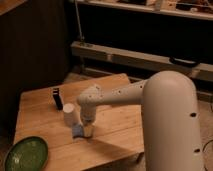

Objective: Wipe the white sponge on the table

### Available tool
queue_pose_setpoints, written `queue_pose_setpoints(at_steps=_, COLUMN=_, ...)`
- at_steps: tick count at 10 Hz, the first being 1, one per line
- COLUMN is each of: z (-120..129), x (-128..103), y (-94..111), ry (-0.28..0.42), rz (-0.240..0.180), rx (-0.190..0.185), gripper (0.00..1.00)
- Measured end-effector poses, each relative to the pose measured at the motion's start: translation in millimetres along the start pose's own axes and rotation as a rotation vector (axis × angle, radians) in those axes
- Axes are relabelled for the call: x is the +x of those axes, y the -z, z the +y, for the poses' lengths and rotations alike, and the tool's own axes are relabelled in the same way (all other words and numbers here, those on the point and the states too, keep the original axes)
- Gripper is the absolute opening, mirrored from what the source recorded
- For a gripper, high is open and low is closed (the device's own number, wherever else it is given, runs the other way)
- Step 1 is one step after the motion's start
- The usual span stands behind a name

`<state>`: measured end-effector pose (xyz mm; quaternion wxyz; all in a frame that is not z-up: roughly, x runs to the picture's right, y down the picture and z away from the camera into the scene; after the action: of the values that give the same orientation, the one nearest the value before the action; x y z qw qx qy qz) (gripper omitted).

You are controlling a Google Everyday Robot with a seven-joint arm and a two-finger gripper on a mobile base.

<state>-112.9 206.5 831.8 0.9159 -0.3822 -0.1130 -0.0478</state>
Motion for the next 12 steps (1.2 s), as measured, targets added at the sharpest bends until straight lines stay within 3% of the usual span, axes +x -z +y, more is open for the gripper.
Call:
queue_pose_setpoints(at_steps=2, z=-20, x=17, y=2, ry=-0.027, rz=0.021, rx=0.018, gripper=0.13)
queue_pose_setpoints(at_steps=7, z=-23, x=24, y=6, ry=-0.041, rz=0.032, rx=0.025, gripper=0.13)
queue_pose_setpoints(at_steps=9, z=-36, x=54, y=19, ry=-0.1, rz=0.049, rx=0.066, gripper=0.13)
queue_pose_setpoints(at_steps=12, z=-66, x=116, y=54, ry=-0.197, rz=0.01, rx=0.132, gripper=0.13)
